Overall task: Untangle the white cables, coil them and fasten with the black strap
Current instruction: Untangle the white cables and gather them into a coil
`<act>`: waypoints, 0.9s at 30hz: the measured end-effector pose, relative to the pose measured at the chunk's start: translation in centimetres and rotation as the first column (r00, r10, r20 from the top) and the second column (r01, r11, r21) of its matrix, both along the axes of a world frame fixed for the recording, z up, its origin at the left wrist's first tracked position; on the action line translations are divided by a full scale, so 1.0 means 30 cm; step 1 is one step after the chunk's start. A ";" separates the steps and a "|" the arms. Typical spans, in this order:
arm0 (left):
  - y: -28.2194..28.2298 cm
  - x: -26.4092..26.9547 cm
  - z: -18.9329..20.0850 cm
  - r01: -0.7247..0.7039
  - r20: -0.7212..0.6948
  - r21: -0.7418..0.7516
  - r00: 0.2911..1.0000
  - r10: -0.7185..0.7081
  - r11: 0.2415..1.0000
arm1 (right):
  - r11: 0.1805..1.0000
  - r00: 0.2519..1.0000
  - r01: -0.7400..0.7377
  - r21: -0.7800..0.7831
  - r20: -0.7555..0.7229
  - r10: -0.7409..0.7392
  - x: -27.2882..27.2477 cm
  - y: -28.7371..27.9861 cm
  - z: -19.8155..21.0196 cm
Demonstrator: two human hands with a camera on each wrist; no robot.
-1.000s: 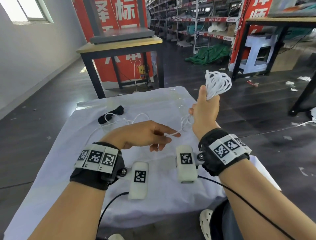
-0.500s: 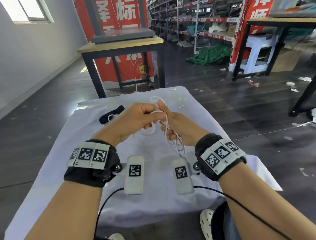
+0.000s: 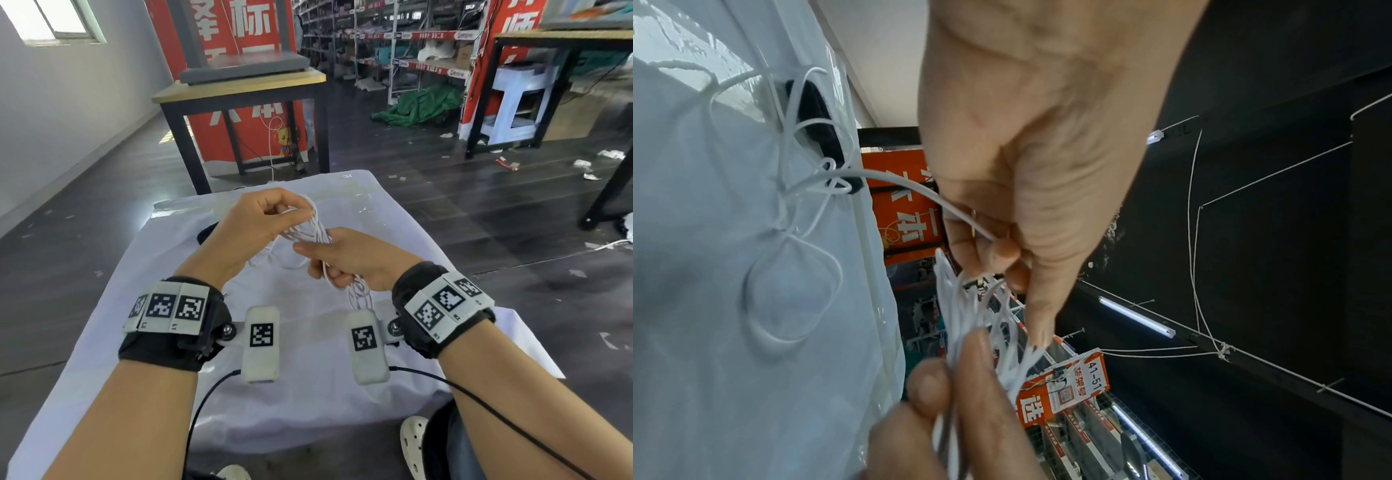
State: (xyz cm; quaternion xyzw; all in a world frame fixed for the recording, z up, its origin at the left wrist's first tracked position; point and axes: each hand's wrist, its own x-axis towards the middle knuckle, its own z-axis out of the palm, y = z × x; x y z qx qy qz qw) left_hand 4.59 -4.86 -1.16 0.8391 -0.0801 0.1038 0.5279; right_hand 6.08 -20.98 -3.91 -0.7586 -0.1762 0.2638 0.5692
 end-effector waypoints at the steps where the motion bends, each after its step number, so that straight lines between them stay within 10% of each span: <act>1: 0.003 -0.001 0.003 0.004 0.002 0.008 1.000 -0.004 1.000 | 1.000 1.000 0.010 -0.009 -0.007 -0.010 0.003 0.002 -0.003; 10: 0.100 -0.002 -0.002 -0.100 0.039 0.100 0.995 0.097 0.990 | 0.998 1.000 0.012 -0.065 0.021 -0.011 0.019 -0.021 -0.004; 16: 0.140 0.016 -0.008 -0.386 0.072 -0.094 0.917 0.393 0.918 | 0.998 0.998 0.043 0.043 0.046 -0.045 0.018 -0.027 -0.015; 27: 0.016 0.032 -0.004 -0.268 -0.284 -0.585 0.952 0.116 0.766 | 0.994 0.965 0.093 0.059 0.242 -0.104 0.006 0.011 -0.029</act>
